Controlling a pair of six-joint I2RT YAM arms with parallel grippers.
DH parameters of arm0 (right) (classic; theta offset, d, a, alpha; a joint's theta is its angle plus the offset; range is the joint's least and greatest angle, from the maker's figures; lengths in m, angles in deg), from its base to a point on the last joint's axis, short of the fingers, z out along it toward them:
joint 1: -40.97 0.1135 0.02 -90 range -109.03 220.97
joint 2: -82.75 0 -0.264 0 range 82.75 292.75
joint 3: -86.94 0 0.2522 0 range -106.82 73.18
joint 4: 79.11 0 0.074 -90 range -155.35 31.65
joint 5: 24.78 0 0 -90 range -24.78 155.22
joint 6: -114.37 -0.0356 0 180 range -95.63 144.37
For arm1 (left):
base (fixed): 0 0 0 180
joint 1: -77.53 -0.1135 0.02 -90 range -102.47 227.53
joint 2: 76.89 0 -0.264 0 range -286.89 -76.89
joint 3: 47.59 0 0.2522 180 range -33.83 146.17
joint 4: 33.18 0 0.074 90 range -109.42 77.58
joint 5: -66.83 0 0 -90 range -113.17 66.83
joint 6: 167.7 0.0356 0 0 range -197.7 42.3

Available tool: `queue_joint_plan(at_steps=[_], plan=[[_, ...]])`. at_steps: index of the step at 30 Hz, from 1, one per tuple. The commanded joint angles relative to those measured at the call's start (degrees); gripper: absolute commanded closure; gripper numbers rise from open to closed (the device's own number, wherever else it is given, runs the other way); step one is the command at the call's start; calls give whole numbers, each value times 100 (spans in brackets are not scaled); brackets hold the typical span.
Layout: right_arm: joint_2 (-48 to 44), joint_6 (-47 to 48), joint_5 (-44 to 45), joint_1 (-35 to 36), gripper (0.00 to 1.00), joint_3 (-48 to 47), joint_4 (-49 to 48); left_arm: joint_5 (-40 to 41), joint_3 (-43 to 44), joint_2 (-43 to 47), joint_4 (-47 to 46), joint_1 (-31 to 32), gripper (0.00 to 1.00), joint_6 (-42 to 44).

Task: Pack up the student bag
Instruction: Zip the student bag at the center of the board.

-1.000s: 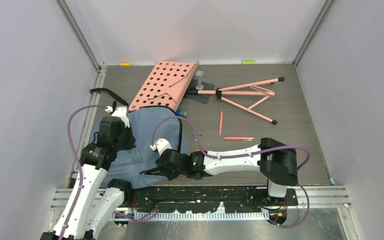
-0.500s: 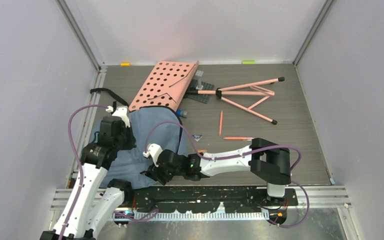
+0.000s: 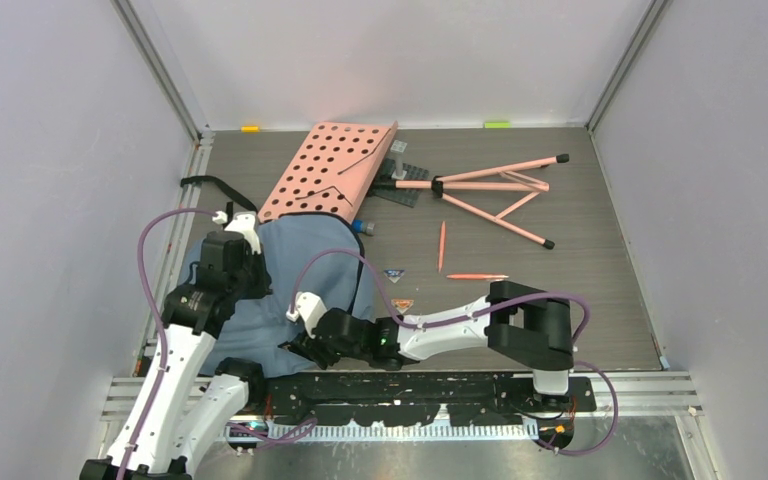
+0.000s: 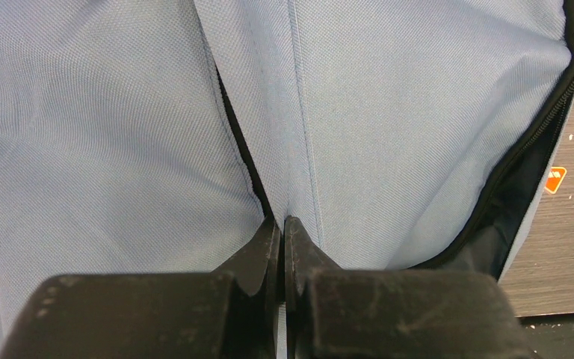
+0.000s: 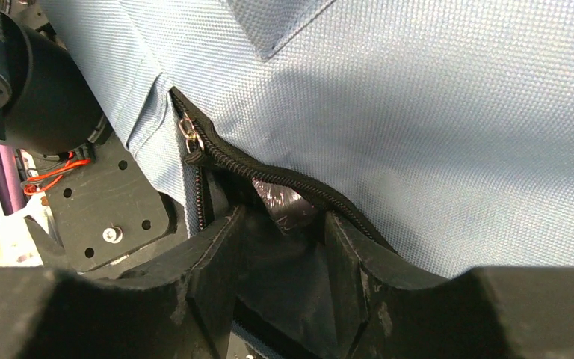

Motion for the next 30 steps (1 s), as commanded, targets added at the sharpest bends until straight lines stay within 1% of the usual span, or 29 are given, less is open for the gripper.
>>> queue_joint_plan(at_steps=[1,2,4,10,17,24,30], plan=[[68,103,-347,133,52,78,-1122,-84,71,-3,-703,7,100,83],[77,138,-409,141,56,69,-1156,-87,71,-5,-703,10,100,83],[88,155,-505,141,59,76,-1240,-89,71,-7,-703,7,100,88],[-71,79,-860,200,65,302,-1538,-81,71,-59,-737,10,100,105],[-423,219,-781,284,64,427,-1476,-87,64,-77,-737,10,100,117],[-156,566,-883,281,64,361,-1934,-71,67,-45,-716,14,100,118],[20,743,-726,281,63,205,-1965,-71,71,-32,-720,9,100,118]])
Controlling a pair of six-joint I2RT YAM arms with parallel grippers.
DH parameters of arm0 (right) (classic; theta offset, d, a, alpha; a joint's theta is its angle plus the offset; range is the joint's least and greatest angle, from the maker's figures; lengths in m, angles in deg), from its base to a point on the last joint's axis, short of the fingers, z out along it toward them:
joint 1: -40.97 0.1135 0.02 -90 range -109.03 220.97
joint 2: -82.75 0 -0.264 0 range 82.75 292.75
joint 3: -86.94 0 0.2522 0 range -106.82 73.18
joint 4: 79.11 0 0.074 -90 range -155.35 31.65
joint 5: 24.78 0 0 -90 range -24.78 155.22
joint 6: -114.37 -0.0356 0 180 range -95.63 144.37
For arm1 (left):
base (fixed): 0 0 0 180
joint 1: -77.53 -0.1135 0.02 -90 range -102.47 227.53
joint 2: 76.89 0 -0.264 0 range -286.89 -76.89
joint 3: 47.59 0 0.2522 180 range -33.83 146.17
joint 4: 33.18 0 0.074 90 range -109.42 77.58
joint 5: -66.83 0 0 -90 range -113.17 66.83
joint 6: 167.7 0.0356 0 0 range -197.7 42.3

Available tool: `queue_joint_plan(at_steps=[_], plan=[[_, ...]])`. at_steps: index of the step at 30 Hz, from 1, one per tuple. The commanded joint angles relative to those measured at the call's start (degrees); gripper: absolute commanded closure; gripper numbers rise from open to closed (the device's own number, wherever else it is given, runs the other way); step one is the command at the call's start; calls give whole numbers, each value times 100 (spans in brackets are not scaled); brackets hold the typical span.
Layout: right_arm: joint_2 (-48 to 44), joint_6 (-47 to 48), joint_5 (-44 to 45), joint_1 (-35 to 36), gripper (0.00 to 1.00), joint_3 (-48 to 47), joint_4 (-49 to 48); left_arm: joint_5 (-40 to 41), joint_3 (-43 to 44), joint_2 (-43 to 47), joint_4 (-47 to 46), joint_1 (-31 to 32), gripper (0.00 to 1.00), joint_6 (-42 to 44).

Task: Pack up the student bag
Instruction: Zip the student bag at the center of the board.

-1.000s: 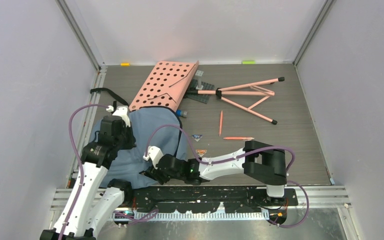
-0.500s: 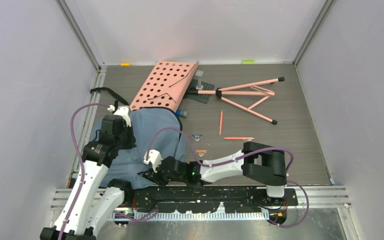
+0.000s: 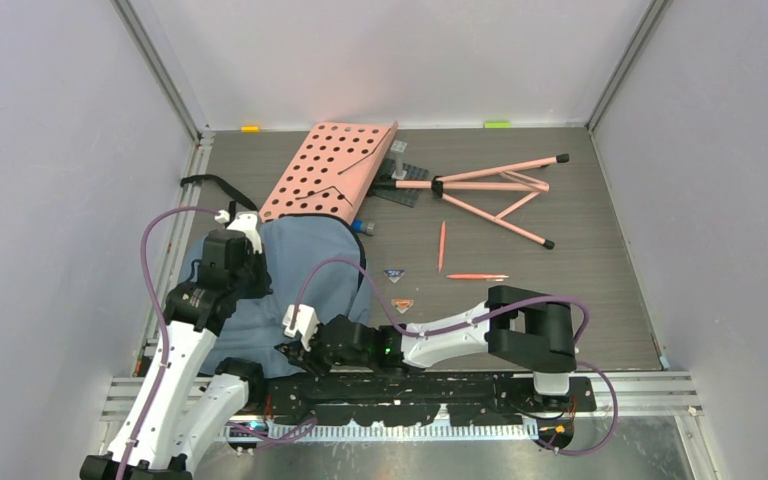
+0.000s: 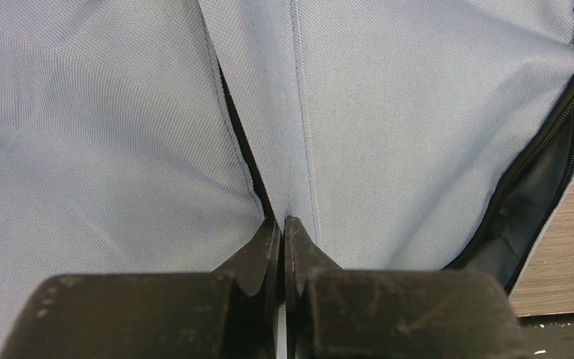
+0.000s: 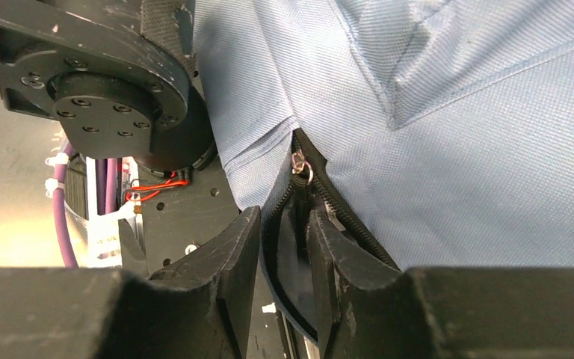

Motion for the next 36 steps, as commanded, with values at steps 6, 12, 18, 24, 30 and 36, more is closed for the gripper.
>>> queue_joint_plan(at_steps=[6,12,18,24,30,36], plan=[[338,273,61,95,62,-450,-228,-106,63,97,-723,10,100,20],[440,232,223,82,59,-569,-176,-103,63,111,-718,14,100,20],[270,-369,28,-178,46,-336,-325,-106,63,119,-714,14,100,21],[230,-1214,-1138,-640,38,-179,-592,-106,63,118,-718,8,100,33],[280,-1915,-1574,-1006,31,-216,-688,-94,58,126,-719,11,100,28],[507,-2331,-1724,-1081,34,-384,-838,-105,54,128,-718,12,100,28]])
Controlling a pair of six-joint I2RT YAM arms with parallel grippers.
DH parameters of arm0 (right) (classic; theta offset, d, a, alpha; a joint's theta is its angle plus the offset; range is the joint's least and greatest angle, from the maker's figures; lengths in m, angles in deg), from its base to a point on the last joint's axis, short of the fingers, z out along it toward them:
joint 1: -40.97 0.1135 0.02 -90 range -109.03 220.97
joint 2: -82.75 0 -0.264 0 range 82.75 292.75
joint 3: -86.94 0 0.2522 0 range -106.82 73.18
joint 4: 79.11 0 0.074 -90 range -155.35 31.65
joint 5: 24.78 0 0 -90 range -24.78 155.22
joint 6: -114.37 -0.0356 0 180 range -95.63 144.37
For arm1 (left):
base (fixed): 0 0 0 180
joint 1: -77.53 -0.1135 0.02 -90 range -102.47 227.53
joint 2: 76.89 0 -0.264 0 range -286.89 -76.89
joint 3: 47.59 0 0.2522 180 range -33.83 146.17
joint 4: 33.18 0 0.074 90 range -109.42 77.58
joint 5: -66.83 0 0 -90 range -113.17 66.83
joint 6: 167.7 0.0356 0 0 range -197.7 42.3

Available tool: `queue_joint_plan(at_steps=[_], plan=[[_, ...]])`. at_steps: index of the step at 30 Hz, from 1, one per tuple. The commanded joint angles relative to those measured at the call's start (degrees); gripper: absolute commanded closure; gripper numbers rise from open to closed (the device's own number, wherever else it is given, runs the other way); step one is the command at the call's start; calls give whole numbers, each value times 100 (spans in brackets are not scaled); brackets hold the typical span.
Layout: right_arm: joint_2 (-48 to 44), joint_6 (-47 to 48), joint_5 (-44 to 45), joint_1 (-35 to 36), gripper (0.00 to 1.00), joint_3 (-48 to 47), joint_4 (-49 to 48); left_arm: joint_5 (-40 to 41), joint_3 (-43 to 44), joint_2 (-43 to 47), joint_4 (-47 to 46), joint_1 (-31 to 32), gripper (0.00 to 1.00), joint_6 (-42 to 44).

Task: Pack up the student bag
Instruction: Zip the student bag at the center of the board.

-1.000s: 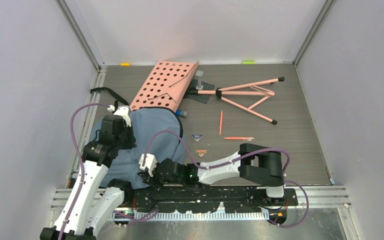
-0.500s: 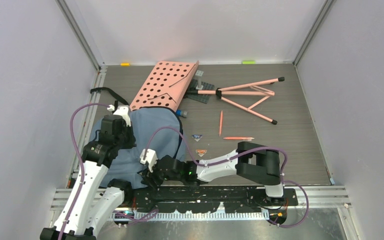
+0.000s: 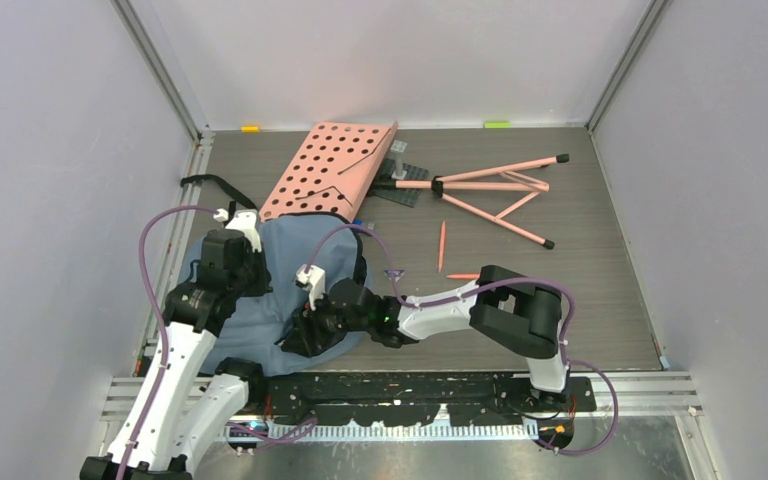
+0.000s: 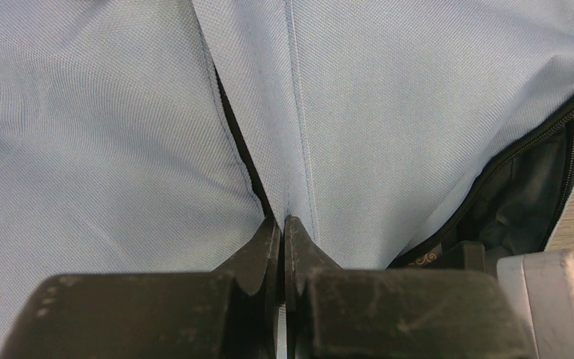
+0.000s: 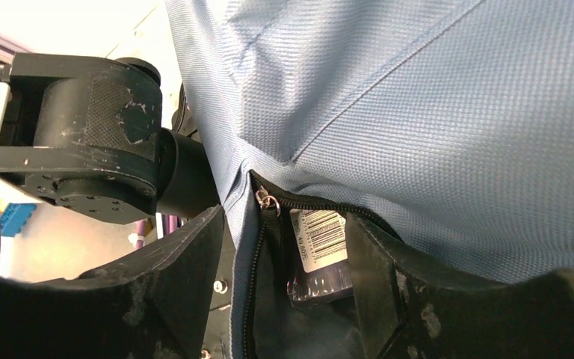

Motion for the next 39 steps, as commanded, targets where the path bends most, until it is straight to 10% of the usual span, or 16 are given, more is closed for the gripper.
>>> queue_joint_plan(at_steps=[1,16,23,39], plan=[[156,-477,-179,-39,36,-234,-311,-127,54,96,-593,12,100,11],[440,-587,-236,78,67,-307,-229,-139,54,60,-623,9,100,29],[307,-741,-209,97,99,-151,-568,-118,54,58,-627,14,100,46],[-861,-398,786,90,99,586,331,-66,54,93,-603,12,100,73]])
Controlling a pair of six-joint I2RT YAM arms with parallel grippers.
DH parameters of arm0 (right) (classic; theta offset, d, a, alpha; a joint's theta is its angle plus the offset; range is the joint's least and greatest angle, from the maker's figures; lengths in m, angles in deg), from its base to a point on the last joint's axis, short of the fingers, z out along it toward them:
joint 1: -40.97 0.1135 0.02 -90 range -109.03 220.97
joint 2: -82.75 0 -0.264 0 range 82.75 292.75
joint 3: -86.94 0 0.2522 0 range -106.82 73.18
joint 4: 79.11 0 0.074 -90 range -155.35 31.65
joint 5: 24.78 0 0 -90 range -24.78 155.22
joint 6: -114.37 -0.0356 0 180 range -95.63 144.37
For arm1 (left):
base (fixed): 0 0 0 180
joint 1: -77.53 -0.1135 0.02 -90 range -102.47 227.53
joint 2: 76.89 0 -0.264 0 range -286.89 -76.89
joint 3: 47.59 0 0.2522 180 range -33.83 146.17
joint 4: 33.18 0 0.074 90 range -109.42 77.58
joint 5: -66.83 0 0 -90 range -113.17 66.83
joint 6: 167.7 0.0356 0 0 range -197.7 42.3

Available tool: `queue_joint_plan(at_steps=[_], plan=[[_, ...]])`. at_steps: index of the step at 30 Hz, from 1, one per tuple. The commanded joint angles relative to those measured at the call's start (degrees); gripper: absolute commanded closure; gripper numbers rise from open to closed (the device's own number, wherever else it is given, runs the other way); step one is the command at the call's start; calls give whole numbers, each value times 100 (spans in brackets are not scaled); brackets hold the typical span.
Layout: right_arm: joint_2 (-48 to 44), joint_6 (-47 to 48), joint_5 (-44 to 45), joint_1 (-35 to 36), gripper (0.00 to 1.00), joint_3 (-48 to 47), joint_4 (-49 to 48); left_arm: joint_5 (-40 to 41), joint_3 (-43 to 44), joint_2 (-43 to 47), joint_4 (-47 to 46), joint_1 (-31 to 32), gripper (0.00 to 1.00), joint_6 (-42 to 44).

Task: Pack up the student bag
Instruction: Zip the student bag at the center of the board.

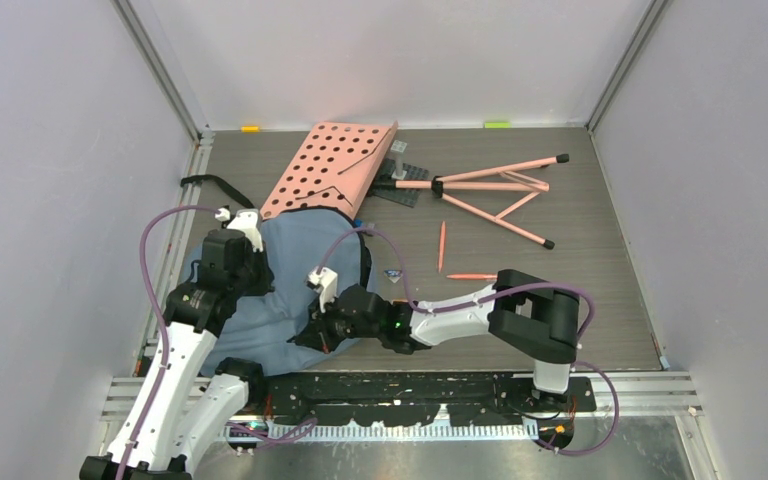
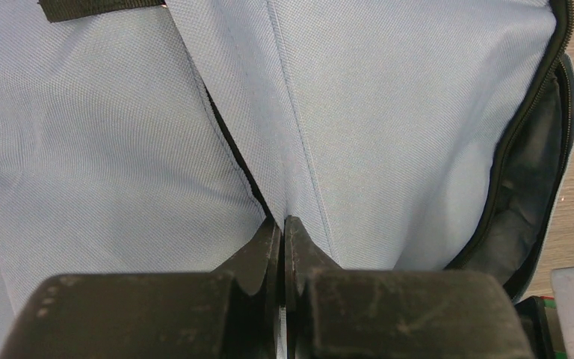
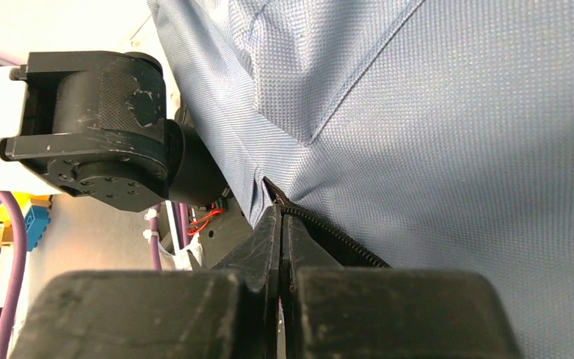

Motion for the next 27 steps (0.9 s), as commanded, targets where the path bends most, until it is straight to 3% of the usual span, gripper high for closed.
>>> queue_joint_plan(at_steps=[1,11,14,16,19,27], plan=[[-381,145,333,-23,99,108,318,33,87,97,-502,16,100,73],[-659,177,128,-213,97,226,881,-439,61,117,-604,12,99,140],[-649,151,40,-215,97,156,962,-663,121,72,-552,19,80,63],[-642,81,54,-219,97,137,942,-719,190,55,-427,10,58,-181],[-614,-4,128,-215,97,106,931,-621,272,92,-75,16,42,-878],[-580,-102,125,-219,97,34,805,-458,-121,706,469,37,36,-1879]])
